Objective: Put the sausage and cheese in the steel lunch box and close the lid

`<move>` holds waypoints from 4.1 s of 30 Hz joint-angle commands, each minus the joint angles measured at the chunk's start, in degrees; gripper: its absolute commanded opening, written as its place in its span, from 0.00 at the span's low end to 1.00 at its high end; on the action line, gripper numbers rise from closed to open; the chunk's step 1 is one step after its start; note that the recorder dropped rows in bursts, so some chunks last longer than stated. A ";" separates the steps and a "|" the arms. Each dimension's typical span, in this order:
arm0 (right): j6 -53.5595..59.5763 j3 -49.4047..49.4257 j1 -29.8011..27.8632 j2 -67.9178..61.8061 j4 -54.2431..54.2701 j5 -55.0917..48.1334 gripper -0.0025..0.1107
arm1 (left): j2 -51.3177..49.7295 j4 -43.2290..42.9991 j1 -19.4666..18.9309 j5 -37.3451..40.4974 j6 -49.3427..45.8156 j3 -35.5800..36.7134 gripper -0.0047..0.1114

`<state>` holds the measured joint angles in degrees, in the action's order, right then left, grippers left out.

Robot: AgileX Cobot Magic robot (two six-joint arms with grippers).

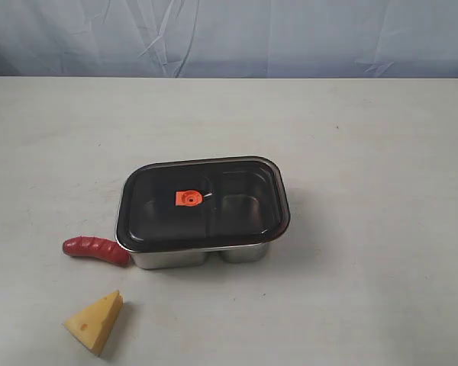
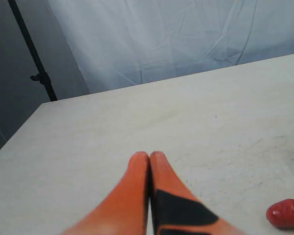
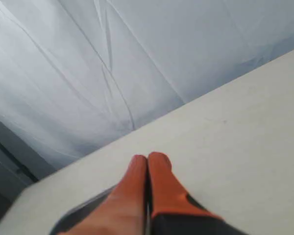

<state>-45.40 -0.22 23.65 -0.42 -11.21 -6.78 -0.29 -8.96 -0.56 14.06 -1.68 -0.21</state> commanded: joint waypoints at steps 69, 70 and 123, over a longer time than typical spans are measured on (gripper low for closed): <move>79.51 -64.64 -2.49 -93.27 67.35 -35.12 0.58 | 0.29 12.89 0.17 -0.74 0.01 0.21 0.04; 82.83 -64.64 -3.76 -93.27 71.67 -37.62 0.58 | 0.29 12.89 0.17 -0.74 0.01 0.21 0.04; 121.68 -55.46 -15.47 -118.17 94.87 -63.18 0.58 | 0.29 11.65 0.17 -0.74 0.01 0.21 0.04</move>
<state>75.64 -56.00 8.20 -118.60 83.98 -69.70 -0.29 2.69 -0.56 14.06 -1.68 -0.21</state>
